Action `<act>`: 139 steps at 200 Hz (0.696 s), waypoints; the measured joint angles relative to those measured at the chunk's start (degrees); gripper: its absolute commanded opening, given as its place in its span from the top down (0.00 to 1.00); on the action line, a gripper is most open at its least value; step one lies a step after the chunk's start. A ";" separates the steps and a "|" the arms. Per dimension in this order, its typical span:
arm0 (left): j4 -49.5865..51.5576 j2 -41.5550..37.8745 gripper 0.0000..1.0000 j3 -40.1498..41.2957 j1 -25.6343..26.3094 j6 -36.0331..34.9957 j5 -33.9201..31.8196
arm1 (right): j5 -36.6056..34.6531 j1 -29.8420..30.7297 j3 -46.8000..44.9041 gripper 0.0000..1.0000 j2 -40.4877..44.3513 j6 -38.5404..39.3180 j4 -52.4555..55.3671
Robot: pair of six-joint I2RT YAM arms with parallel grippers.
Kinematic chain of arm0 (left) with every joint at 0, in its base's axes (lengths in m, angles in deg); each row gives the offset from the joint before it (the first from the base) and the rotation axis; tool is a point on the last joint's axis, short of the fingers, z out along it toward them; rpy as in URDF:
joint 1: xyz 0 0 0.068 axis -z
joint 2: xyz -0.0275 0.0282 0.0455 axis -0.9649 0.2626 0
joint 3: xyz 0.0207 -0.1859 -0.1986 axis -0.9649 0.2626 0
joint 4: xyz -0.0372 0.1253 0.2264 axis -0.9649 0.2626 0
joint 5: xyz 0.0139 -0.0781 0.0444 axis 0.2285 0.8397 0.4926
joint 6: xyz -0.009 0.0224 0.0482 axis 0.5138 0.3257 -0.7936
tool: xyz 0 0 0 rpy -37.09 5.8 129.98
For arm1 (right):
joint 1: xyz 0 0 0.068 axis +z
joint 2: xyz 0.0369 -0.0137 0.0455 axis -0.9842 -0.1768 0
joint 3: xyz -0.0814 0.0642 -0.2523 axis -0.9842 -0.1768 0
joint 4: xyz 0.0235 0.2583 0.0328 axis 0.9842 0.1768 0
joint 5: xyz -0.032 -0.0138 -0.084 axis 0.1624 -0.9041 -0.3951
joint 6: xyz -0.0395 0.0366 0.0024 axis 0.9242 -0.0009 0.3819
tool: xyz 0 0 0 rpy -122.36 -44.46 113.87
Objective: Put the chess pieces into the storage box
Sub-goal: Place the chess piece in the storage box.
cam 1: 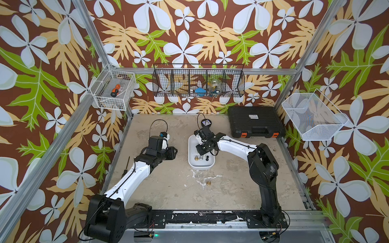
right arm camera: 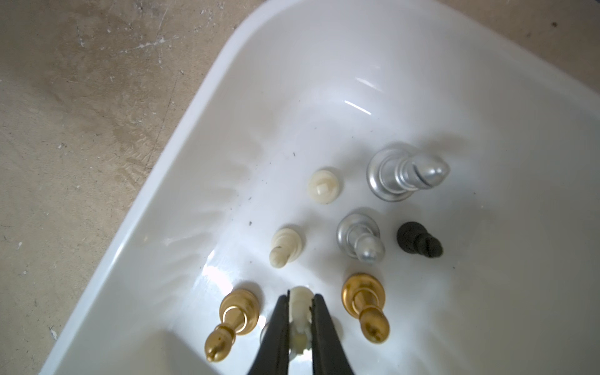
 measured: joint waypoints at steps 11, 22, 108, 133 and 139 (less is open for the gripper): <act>0.00 0.00 0.54 0.02 0.00 0.00 0.02 | -0.04 0.31 0.00 0.87 -0.33 0.00 -0.04; 0.00 0.00 0.54 0.04 0.00 0.00 0.02 | -0.15 0.57 0.00 0.87 -0.59 0.00 -0.04; 0.00 0.00 0.54 0.11 -0.04 0.00 0.42 | -3.06 1.03 0.11 0.85 -1.57 0.00 -0.04; 0.00 0.00 0.54 0.11 -0.04 0.00 0.44 | -3.13 1.07 0.20 0.84 -1.68 0.00 0.00; 0.00 0.00 0.54 0.11 -0.04 0.00 0.44 | -3.13 1.11 0.33 0.84 -1.81 0.00 0.00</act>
